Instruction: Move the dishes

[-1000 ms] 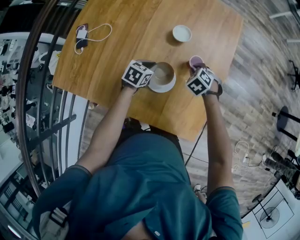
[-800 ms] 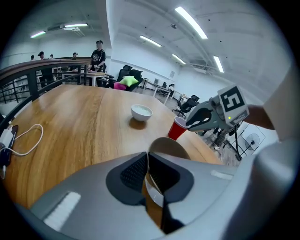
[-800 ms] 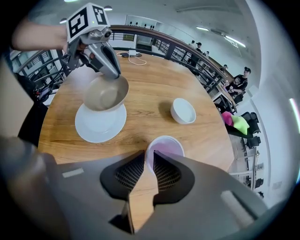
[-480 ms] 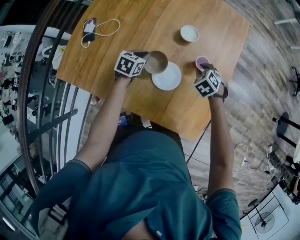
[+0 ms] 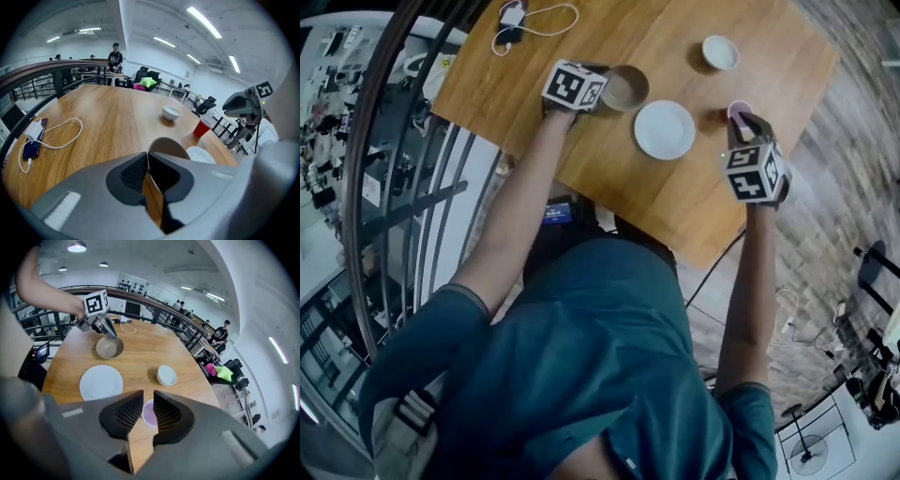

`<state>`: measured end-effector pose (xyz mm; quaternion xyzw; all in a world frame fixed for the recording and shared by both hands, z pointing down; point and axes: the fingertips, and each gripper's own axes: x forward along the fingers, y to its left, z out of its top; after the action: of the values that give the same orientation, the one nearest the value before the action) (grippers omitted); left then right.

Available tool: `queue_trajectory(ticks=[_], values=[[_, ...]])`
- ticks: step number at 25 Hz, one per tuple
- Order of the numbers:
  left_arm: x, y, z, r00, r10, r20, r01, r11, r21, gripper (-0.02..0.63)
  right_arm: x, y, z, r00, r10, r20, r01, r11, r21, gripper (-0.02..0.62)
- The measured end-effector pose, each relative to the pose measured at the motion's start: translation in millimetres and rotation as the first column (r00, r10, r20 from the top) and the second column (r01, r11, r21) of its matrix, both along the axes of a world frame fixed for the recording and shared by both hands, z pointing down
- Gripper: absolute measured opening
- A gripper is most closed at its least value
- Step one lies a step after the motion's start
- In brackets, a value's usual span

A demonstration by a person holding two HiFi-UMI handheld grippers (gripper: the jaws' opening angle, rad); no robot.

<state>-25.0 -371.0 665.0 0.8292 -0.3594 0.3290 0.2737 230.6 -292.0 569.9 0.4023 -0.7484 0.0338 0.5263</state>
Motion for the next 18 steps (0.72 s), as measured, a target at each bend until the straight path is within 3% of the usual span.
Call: queue_trajectory(ticks=[7,18], values=[[-20.8,-2.0,10.7,0.999,-0.044,-0.009,0.044,0.998,-0.039,0.014,-16.1,6.7,-29.8,0.999,0.012,0.038,-0.014,0.998,0.063,0.075],[-47.3,-4.1,13.9,0.996,-0.085,-0.014,0.083,0.994,-0.073,0.016,-32.2,19.7,-39.0,0.996,0.051,0.068,-0.055,0.997,0.061,0.075]])
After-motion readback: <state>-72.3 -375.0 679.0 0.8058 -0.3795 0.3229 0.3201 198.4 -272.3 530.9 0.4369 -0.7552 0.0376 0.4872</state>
